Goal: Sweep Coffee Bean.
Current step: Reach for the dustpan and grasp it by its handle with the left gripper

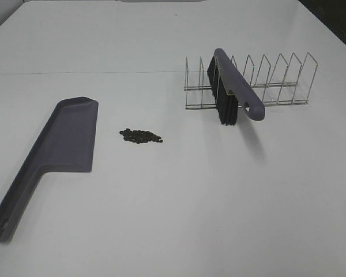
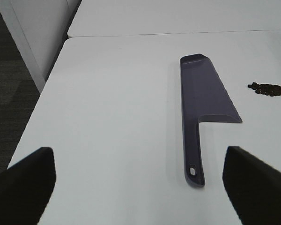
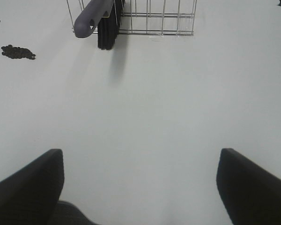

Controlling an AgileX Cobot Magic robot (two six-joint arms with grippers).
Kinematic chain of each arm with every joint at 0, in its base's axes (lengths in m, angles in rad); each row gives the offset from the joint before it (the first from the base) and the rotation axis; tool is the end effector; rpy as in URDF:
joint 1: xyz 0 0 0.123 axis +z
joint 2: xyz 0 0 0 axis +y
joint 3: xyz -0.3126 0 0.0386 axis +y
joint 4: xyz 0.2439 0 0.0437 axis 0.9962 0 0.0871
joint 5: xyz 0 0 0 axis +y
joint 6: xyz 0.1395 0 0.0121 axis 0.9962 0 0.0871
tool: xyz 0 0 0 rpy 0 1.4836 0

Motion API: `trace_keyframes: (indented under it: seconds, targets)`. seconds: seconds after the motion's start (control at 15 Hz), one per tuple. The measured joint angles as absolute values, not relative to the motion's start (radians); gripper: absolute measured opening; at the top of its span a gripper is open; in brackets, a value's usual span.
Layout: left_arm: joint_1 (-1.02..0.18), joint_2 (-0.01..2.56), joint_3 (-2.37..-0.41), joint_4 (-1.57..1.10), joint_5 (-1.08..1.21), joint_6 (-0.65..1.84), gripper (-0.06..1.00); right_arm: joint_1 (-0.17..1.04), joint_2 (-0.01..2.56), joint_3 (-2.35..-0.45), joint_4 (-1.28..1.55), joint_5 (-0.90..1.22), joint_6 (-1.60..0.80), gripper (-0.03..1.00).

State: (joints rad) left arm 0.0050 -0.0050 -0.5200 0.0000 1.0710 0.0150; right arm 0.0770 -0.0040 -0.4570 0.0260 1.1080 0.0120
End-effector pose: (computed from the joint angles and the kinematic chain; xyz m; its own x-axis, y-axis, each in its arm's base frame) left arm 0.0019 0.0000 0.2580 -0.4429 0.0128 -0.8965 0.0016 0.9999 0.0134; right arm 0.0046 0.0036 0.2336 -0.5315 -0.0173 -0.8469 -0.0840 0.9959 0.0324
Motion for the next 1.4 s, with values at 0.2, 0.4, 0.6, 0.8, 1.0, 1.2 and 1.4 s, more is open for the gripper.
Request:
trace_keyframes:
  seconds: [0.2, 0.4, 0.6, 0.8, 1.0, 1.2, 1.4]
  targets:
    - [0.005, -0.005, -0.520, 0.000, 1.071, 0.015, 0.89, 0.077, -0.004, -0.457, 0.026, 1.108, 0.012, 0.75]
    - [0.005, -0.005, -0.520, 0.000, 1.071, 0.015, 0.89, 0.077, -0.004, -0.457, 0.026, 1.108, 0.012, 0.75]
    - [0.005, -0.005, -0.520, 0.000, 1.071, 0.015, 0.89, 0.077, -0.004, -0.457, 0.026, 1.108, 0.012, 0.75]
    - [0.005, -0.005, -0.520, 0.006, 1.071, 0.015, 0.89, 0.077, -0.004, -0.457, 0.026, 1.108, 0.011, 0.75]
    - [0.005, -0.005, -0.520, 0.018, 1.071, 0.015, 0.89, 0.077, -0.004, -0.457, 0.026, 1.108, 0.012, 0.75]
    - [0.005, -0.005, -0.520, 0.026, 1.071, 0.015, 0.89, 0.077, -0.004, -0.457, 0.026, 1.108, 0.012, 0.75]
    - [0.005, -0.005, -0.520, 0.043, 1.071, 0.015, 0.89, 0.077, -0.004, -0.457, 0.026, 1.108, 0.012, 0.75]
